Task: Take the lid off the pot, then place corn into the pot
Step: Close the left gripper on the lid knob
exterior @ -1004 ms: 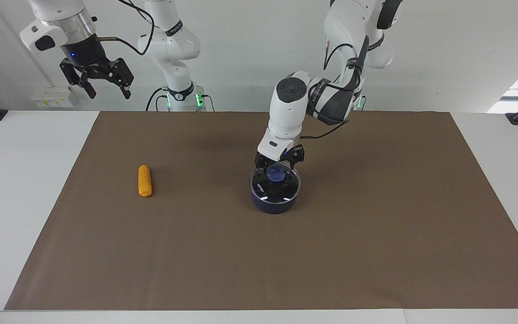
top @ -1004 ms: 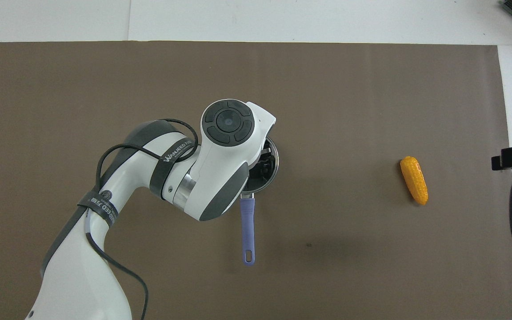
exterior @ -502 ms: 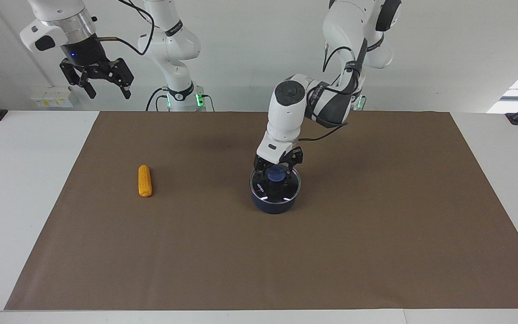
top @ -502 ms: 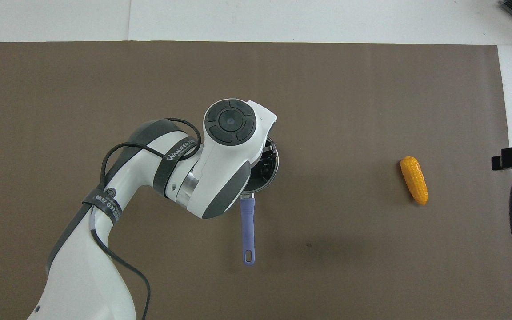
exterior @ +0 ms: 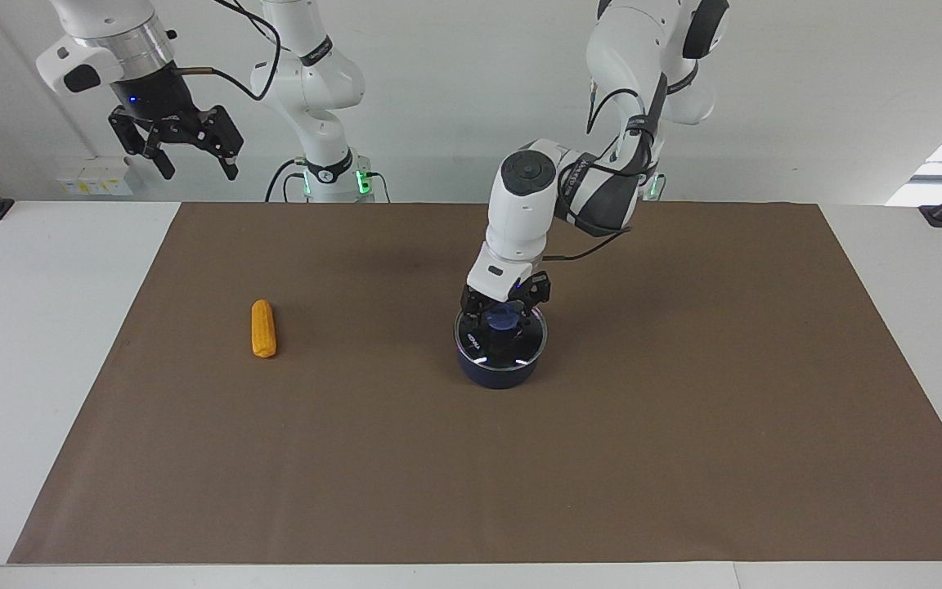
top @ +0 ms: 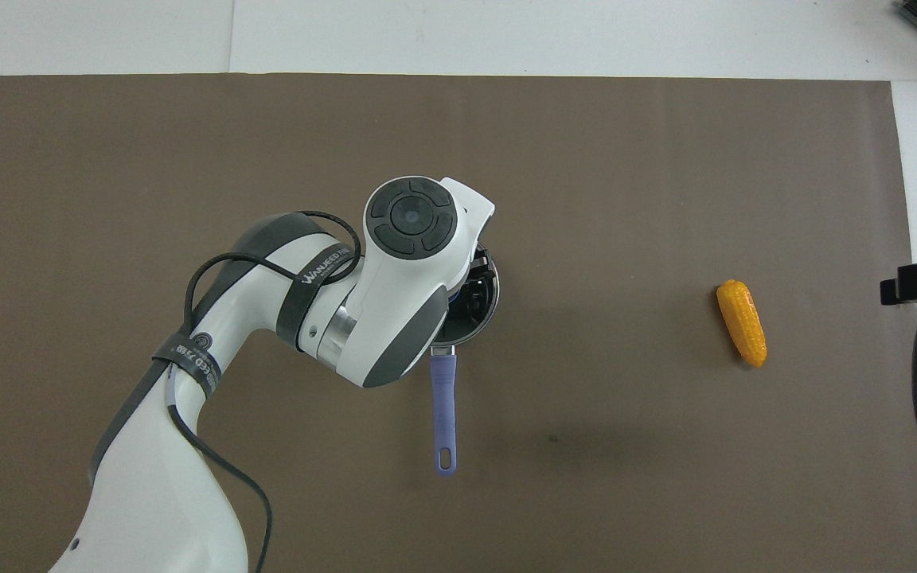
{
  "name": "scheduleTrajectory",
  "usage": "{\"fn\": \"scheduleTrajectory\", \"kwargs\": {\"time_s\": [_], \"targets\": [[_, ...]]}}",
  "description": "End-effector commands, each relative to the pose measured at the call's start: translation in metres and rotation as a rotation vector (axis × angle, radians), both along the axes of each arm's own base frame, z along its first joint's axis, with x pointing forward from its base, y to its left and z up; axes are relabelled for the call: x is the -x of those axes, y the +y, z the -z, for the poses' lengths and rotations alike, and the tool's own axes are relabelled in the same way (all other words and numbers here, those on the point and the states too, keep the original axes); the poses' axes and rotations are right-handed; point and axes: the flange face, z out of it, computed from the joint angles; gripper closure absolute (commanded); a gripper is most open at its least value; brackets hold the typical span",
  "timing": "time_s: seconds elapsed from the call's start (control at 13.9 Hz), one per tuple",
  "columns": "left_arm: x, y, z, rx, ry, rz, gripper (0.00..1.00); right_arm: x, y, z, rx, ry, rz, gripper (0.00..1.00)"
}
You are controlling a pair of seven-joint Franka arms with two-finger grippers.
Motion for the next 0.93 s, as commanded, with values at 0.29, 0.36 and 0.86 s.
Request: {"fn": "scheduleTrajectory", "kwargs": {"time_s": [0.29, 0.36, 0.86], "targets": [[0.000, -0.007, -0.001, -0.016, -0.017, 0.007, 0.94, -0.003, -0.004, -0.002, -0.002, 0.000, 0.015, 0.00], [0.002, -0.010, -0.002, -0.028, -0.025, 0.019, 1.00, -0.002, -0.003, -0.002, -0.002, -0.002, 0.012, 0.00], [0.002, -0.010, -0.027, -0.029, -0.030, 0.021, 1.00, 0.000, -0.005, 0.019, 0.003, 0.031, 0.010, 0.00]]}}
